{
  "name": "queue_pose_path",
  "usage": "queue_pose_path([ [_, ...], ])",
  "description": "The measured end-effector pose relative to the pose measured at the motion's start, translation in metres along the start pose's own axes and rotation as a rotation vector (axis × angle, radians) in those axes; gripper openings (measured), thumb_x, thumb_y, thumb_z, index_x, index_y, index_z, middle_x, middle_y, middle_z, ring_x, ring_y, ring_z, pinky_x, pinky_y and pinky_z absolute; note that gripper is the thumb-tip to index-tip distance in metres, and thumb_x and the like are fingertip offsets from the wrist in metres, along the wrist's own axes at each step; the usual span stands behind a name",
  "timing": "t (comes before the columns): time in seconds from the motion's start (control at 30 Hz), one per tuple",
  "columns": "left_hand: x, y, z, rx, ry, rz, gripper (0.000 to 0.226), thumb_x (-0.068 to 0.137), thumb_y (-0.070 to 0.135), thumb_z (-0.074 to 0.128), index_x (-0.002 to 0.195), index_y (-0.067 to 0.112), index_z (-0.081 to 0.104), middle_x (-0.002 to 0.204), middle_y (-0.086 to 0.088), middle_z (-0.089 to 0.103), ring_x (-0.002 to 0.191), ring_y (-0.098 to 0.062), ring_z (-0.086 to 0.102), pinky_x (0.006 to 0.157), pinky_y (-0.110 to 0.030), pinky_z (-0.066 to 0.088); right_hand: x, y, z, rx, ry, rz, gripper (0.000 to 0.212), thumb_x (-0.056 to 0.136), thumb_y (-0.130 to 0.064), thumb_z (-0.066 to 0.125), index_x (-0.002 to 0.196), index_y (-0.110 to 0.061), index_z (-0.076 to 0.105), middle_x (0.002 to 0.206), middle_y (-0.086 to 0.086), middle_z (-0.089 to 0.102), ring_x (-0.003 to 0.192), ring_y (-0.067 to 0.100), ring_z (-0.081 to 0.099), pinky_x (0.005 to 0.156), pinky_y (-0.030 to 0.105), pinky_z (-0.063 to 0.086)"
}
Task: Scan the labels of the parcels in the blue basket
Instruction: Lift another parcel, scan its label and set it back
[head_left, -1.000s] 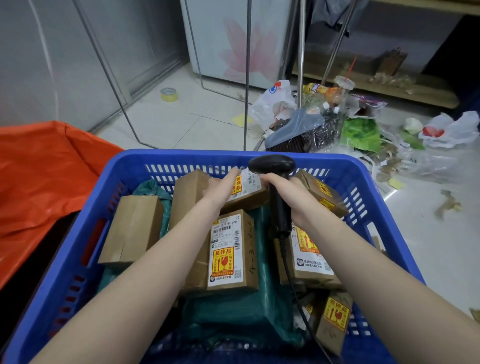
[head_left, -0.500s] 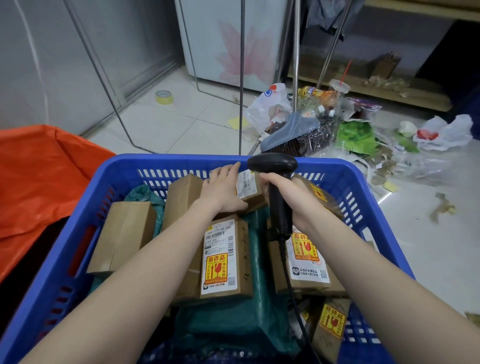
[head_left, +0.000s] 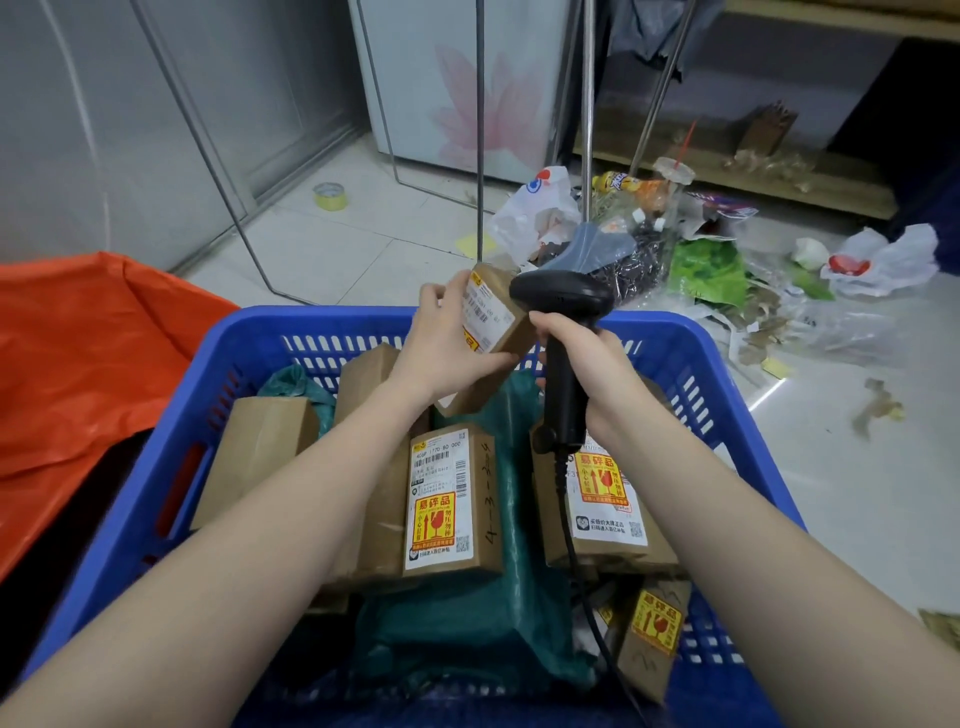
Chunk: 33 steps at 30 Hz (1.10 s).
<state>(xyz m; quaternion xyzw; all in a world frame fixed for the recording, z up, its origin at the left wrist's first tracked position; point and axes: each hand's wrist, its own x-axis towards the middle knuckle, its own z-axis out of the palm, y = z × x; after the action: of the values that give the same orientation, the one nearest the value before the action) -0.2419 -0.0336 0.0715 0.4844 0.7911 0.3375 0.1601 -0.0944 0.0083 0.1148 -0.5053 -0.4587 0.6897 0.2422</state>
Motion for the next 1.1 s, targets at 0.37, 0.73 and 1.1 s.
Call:
queue_pose_path([
  [0.37, -0.059, 0.061, -0.04, -0.163, 0.127, -0.17, 0.104, 0.061, 0.081, 0.052, 0.146, 0.03, 0.021, 0.148, 0.0, 0.039, 0.136, -0.024, 0.033, 0.105, -0.056, 0.033, -0.057, -0.015, -0.017, 0.296, -0.063, -0.106, 0.071, 0.067, -0.034, 0.081, 0.129, -0.011, 0.057, 0.118, 0.01, 0.069, 0.102, 0.027, 0.07, 0.071, 0.039, 0.061],
  [0.73, -0.09, 0.069, -0.069, -0.239, -0.062, -0.128, 0.04, 0.096, 0.054, 0.023, 0.135, 0.052, 0.015, 0.146, 0.006, 0.03, 0.106, 0.001, 0.036, 0.07, -0.008, 0.03, -0.071, -0.011, -0.02, 0.281, -0.201, -0.132, 0.056, 0.077, -0.028, 0.076, 0.128, -0.011, 0.059, 0.117, 0.013, 0.071, 0.101, 0.029, 0.071, 0.072, 0.038, 0.058],
  [1.1, -0.101, 0.063, -0.072, -0.746, -0.16, -0.423, 0.075, 0.075, 0.037, 0.072, 0.14, 0.017, 0.042, 0.119, 0.002, 0.066, 0.106, -0.018, 0.065, 0.093, -0.036, 0.051, -0.067, -0.011, -0.021, 0.193, -0.121, -0.136, 0.041, 0.077, -0.011, 0.077, 0.114, -0.012, 0.06, 0.094, 0.006, 0.077, 0.075, 0.017, 0.076, 0.064, 0.03, 0.06],
])
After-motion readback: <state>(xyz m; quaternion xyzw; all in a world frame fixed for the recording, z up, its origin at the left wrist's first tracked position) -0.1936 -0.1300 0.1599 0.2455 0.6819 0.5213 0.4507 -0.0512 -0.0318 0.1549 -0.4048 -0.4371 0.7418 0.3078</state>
